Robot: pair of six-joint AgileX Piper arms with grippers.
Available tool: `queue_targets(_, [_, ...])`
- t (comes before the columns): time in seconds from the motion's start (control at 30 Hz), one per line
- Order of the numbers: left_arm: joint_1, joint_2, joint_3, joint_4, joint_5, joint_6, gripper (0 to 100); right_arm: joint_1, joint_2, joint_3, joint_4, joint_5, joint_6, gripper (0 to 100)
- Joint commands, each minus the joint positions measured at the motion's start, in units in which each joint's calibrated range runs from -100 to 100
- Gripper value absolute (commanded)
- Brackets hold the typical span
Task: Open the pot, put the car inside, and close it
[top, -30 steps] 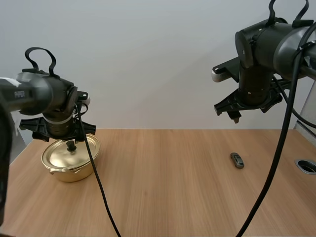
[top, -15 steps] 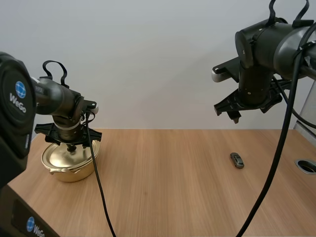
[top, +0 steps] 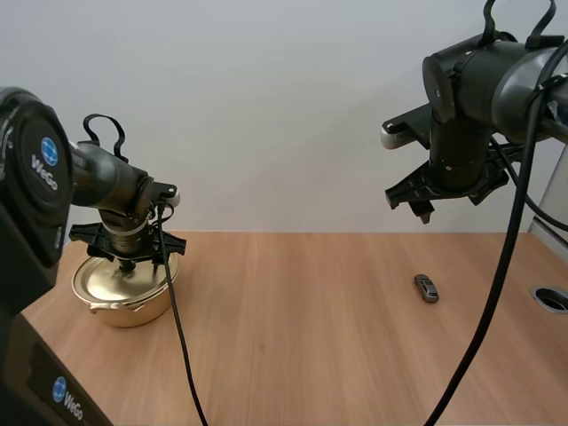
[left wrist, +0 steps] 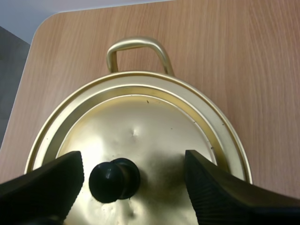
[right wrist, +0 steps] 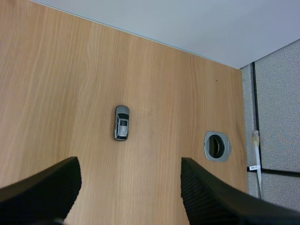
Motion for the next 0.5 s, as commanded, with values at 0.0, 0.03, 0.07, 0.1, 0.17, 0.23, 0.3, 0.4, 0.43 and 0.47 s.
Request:
queue_targets(0.0, [0.01,0.1,-0.1,0.0,0.5,0.1,100,0.0,-0.1,0.0,0.0,0.0,0.0,100])
queue_targets(0.03, [0.01,0.1,-0.1,0.0,0.5,0.1,100,0.0,-0.1,0.0,0.0,0.0,0.0,100])
queue_targets(0.07, [0.01,0.1,-0.1,0.0,0.5,0.1,90,0.0,-0.1,0.0,0.0,0.0,0.0,100])
queue_targets(0.1, [0.01,0.1,-0.1,0.0,0.5,0.1,71,0.0,-0.1,0.0,0.0,0.0,0.0,100])
queue_targets(0.17, [0.01,0.1,-0.1,0.0,0.6,-0.4,28,0.0,-0.1,0.0,0.0,0.0,0.0,100])
queue_targets(0.23, [0.01,0.1,-0.1,0.0,0.7,-1.4,0,0.0,-0.1,0.0,0.0,0.0,0.0,100])
queue_targets(0.3, [0.01,0.1,-0.1,0.0,0.1,-1.4,0,0.0,-0.1,0.0,0.0,0.0,0.0,100])
queue_targets(0.4, [0.01,0.1,-0.6,0.0,-0.2,-1.4,0,0.0,-0.1,0.0,0.0,0.0,0.0,100])
queue_targets(0.43, [0.01,0.1,-1.2,0.0,0.0,-1.4,0,0.0,-0.1,0.0,0.0,0.0,0.0,100])
queue_targets(0.47, [0.01,0.1,-1.8,0.0,0.4,-1.4,0,0.0,-0.1,0.0,0.0,0.0,0.1,100])
